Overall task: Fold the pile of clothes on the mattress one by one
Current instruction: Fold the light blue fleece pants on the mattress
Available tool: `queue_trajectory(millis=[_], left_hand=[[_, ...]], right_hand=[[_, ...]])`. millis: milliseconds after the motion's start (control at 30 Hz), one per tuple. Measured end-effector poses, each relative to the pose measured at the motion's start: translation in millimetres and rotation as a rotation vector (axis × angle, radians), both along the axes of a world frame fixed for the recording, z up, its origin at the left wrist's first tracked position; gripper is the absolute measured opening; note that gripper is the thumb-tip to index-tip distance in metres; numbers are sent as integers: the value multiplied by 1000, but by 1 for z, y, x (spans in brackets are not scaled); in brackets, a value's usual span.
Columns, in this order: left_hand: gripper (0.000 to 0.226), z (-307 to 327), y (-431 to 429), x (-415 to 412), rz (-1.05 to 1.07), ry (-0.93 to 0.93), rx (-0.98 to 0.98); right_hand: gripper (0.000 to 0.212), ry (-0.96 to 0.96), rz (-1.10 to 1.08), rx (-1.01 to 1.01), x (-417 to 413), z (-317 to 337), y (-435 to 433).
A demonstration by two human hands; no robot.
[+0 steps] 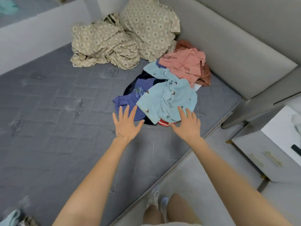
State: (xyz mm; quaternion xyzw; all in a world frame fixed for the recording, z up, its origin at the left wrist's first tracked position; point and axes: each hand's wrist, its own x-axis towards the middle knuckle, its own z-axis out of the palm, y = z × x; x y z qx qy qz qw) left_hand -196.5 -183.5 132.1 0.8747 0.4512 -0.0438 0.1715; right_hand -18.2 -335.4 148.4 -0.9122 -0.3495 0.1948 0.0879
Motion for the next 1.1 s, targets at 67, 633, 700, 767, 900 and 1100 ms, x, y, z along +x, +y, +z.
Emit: queue_trajectory(millis=[67,633,700,767,900,1100], left_hand=[[70,-5,8,22,-15,4,-17],[73,-56,44,192,178,45,-66],[72,-65,43,209,223,60,-91],[71,-76,42,224,272,71,-128],[72,-106,36,241,348,67,-217],[75,-174,14,254,396,109,-409]], right_hand=[[80,1,-20,-3,20,-5,5],[81,-3,227,-167,218,-52,84],[81,13,289,-182,239,-58,93],[81,10,355,-181,256,-68,101],[82,13,459,-196,281,-97,119],[86,-1,650,-226,288,-156,147]])
